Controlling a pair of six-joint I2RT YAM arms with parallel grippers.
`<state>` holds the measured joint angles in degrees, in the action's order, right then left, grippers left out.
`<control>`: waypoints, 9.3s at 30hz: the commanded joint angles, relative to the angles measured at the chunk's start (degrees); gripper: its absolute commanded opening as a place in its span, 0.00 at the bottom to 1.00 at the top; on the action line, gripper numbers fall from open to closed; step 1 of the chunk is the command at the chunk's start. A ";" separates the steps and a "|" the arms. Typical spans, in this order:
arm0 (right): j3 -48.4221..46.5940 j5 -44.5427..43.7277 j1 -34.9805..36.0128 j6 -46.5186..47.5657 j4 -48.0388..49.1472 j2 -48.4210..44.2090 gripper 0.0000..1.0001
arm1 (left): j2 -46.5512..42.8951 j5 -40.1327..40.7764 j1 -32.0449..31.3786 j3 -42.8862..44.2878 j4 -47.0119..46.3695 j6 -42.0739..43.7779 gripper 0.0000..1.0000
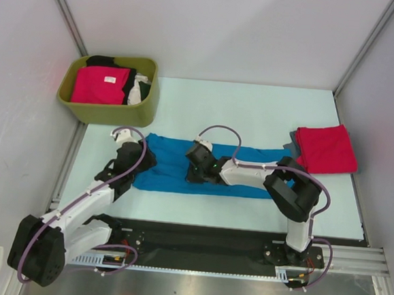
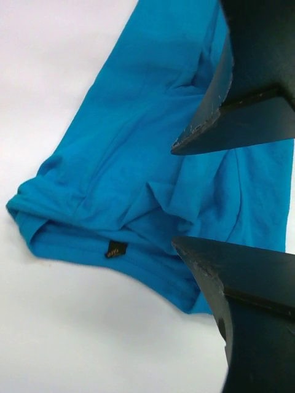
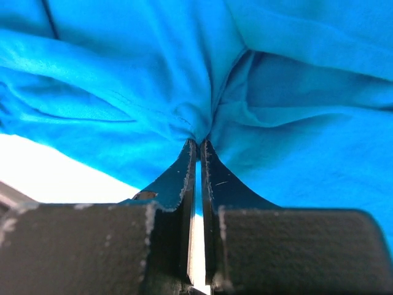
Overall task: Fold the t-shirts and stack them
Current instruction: Fold the tshirt
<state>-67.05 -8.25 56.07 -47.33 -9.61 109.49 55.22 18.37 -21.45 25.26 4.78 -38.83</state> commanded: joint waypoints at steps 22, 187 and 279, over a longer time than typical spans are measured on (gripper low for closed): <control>4.47 17.92 -6.59 -0.13 11.89 -2.79 0.05 | 9.73 -4.75 0.10 0.67 -2.84 2.35 0.47; -4.41 37.87 -16.87 0.13 4.77 3.19 0.15 | -0.72 -32.87 5.36 -5.93 -2.23 -6.96 0.00; 27.85 -4.06 -3.01 1.63 -18.61 -25.82 0.00 | 41.71 -2.99 -15.73 22.11 9.55 -11.36 0.55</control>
<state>-40.07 -23.62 48.23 -40.32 -30.79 81.17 88.92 21.50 -37.10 45.69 26.89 -50.74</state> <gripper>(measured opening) 0.010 0.558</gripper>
